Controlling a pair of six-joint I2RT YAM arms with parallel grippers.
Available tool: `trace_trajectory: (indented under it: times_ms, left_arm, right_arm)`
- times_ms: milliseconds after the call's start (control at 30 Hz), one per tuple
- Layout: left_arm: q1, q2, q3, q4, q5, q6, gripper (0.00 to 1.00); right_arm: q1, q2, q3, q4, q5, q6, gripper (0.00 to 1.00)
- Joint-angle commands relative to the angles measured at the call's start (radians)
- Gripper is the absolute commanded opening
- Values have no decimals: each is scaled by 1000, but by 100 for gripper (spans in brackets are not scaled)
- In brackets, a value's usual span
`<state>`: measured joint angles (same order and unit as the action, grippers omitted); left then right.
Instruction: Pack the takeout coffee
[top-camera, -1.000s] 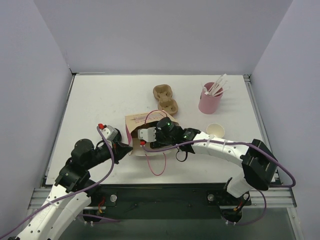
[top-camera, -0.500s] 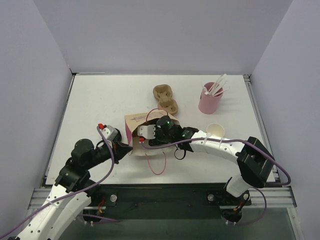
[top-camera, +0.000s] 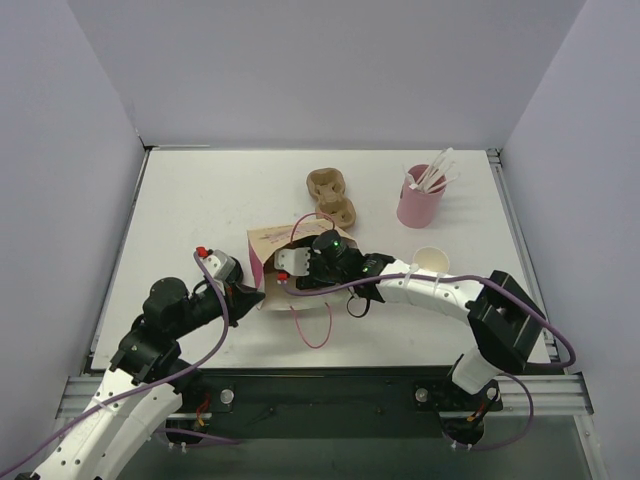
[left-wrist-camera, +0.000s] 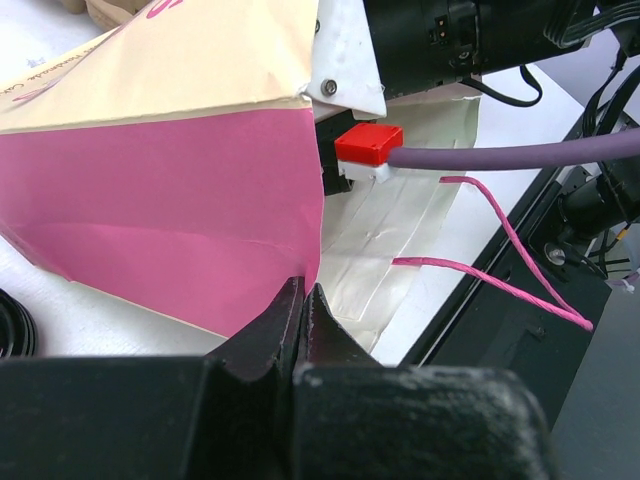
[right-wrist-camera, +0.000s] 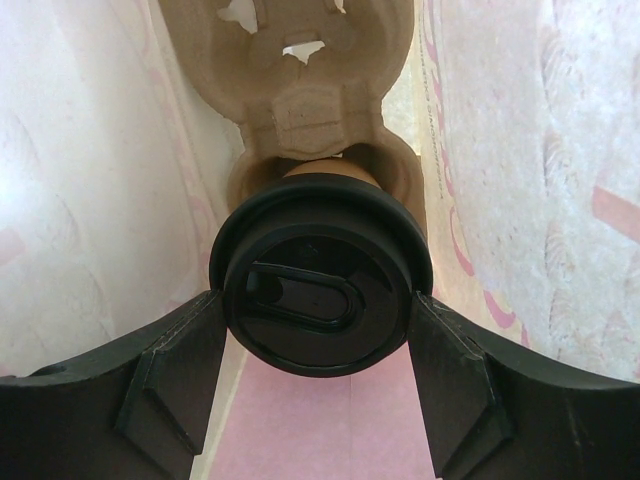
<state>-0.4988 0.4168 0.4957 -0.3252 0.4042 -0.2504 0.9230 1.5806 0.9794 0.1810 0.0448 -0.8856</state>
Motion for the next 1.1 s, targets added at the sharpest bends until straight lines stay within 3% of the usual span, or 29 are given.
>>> trace_trajectory:
  times_ms: [0,300,367,433,733,1067]
  left_arm:
    - [-7,0,12,48,13,-4,0]
    - [-7,11,18,52,1,-10,0]
    - [-7,16,21,52,-7,-16,0]
    - [-7,20,23,54,-8,-18,0]
    - [-7,37,26,92,-41,-90,0]
    - [-7,73,86,28,-71,-101,0]
  right_arm:
    - [-16,30,-7,21,-8,34,55]
    - [-21,16,18,-15,0,39,79]
    - [-21,1,38,-32,3,40,92]
    - [-19,-7,48,-51,3,40,99]
    - [-13,-79,113,-214,-17,45,97]
    - [-1,-159,153,-380,-37,80,100]
